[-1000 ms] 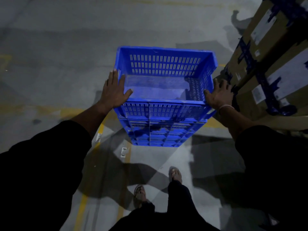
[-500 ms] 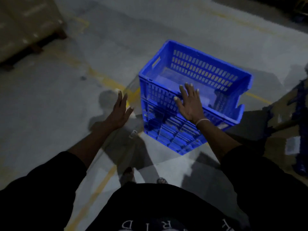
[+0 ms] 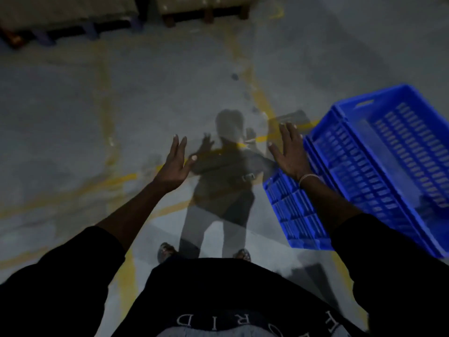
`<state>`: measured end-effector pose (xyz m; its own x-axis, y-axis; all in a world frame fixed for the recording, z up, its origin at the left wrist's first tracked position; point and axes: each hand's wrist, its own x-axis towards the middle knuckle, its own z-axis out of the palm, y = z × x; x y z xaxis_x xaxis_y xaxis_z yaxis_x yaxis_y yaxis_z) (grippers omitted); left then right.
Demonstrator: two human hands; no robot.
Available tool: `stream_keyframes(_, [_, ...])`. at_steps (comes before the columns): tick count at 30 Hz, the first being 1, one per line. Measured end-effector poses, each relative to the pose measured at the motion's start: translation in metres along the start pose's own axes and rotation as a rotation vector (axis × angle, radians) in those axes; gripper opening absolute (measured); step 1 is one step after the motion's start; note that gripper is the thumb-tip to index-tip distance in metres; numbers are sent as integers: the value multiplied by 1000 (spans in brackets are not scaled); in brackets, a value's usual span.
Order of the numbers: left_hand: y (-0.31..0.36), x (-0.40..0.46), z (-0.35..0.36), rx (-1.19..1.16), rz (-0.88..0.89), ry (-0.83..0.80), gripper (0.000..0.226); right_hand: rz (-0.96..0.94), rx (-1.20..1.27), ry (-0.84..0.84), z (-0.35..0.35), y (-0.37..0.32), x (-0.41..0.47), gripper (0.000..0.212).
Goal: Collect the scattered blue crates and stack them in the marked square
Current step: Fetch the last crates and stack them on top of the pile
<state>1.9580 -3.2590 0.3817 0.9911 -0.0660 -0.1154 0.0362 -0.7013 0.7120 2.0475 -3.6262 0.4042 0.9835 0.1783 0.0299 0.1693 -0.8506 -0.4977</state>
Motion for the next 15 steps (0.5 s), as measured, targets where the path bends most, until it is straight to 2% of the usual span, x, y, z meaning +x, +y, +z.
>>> stream_keyframes(7, [-91, -67, -75, -102, -118, 113, 74, -123, -11, -94, 75, -126, 30, 74])
stream_keyframes(12, [-174, -114, -144, -130, -211, 236, 75, -190, -7, -159, 146, -244, 49, 72])
stream_keyframes(15, [-226, -145, -183, -126, -262, 288, 76, -296, 45, -214, 196, -314, 59, 72])
